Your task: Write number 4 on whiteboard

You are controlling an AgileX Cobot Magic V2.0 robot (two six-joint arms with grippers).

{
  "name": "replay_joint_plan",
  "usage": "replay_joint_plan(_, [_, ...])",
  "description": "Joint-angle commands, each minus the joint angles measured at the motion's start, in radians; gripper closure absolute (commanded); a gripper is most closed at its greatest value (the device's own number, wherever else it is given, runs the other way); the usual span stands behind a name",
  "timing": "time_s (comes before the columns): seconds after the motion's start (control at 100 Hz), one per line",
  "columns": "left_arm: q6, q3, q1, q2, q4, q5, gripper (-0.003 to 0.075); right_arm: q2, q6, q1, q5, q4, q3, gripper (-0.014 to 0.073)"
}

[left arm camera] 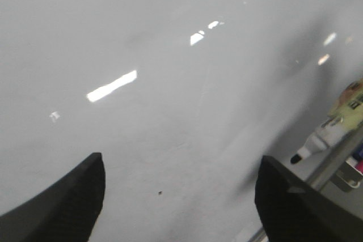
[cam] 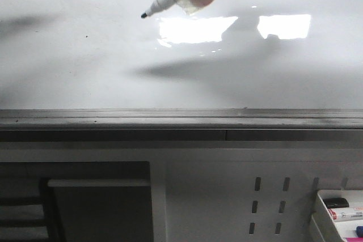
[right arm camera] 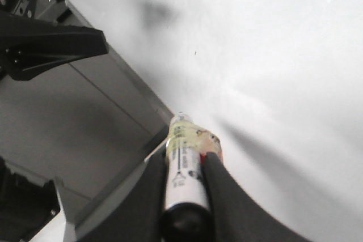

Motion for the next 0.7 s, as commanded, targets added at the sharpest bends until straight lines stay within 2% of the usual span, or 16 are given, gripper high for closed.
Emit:
replay_joint_plan(0.0, [0.002,0.003,0.055,-0.052,-0.095,-0.058,0.0208,-0.023,-0.092,0.0,-0.057,0.145,-0.032,0.0653])
replay_joint_plan(0.16, [0.002,0.053,0.114,-0.084,-0.143,-0.117,0.0208,-0.023,-0.148,0.0,-0.189,0.193,-0.032,0.0653])
replay_joint_plan(0.46, [0.003,0.062,0.114,-0.09,-0.174,-0.179,0.0209,-0.022,-0.2,0.0,-0.332,0.203,-0.032,0.0653])
replay_joint_plan(0.69, [0.004,0.062,0.114,-0.09,-0.183,-0.187,0.0209,0.018,-0.2,0.0,-0.339,0.197,-0.032,0.0653])
